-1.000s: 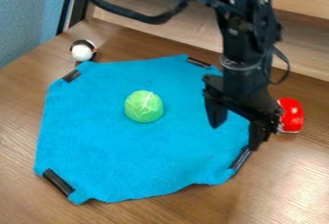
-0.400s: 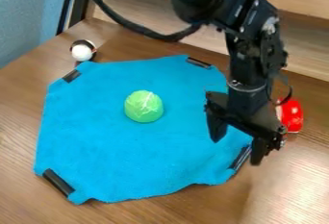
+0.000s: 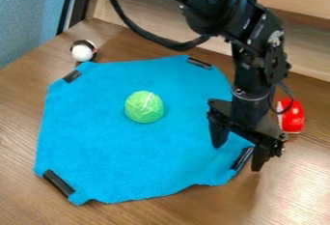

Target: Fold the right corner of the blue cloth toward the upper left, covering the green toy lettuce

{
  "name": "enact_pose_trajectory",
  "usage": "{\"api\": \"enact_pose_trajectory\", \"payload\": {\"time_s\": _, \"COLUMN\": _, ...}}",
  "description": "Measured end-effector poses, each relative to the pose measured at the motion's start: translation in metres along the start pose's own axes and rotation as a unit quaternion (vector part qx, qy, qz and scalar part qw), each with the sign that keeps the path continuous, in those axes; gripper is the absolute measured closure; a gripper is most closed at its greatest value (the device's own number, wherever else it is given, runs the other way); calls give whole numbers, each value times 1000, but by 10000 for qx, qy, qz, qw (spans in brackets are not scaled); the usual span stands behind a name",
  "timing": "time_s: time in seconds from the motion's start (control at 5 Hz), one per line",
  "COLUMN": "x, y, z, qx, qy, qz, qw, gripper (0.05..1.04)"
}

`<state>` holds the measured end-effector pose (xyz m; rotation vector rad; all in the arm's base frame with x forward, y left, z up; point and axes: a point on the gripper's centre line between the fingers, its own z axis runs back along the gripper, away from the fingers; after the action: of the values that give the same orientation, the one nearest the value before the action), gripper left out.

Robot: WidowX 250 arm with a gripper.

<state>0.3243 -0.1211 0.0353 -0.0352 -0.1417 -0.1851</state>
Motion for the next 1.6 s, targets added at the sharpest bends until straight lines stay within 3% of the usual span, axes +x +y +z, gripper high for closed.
{"api": "enact_pose_trajectory", "payload": {"time_s": 0.4, "x": 5, "y": -1, "z": -10, "qx": 24, "qy": 42, "qz": 114, "qw": 9999, "gripper": 83}}
{"api": "enact_pose_trajectory", "payload": {"time_s": 0.6, "x": 5, "y": -1, "z": -10, "qx": 33, "qy": 33, "qz": 150, "qw": 9999, "gripper": 133}}
{"api": "enact_pose_trajectory", "payload": {"time_s": 1.0, "x": 7, "y": -1, "z": -11, "qx": 24, "qy": -36, "qz": 190, "qw": 9998, "gripper": 711}}
{"api": "enact_pose_trajectory", "payload": {"time_s": 1.2, "x": 6, "y": 0, "z": -12, "qx": 44, "qy": -48, "qz": 160, "qw": 9999, "gripper": 904}}
{"api": "enact_pose_trajectory", "payload": {"time_s": 1.4, "x": 5, "y": 1, "z": -13, "qx": 30, "qy": -69, "qz": 185, "qw": 9998, "gripper": 1002}}
{"api": "enact_pose_trajectory", "payload": {"time_s": 1.6, "x": 4, "y": 2, "z": -12, "qx": -22, "qy": -82, "qz": 248, "qw": 9997, "gripper": 1013}}
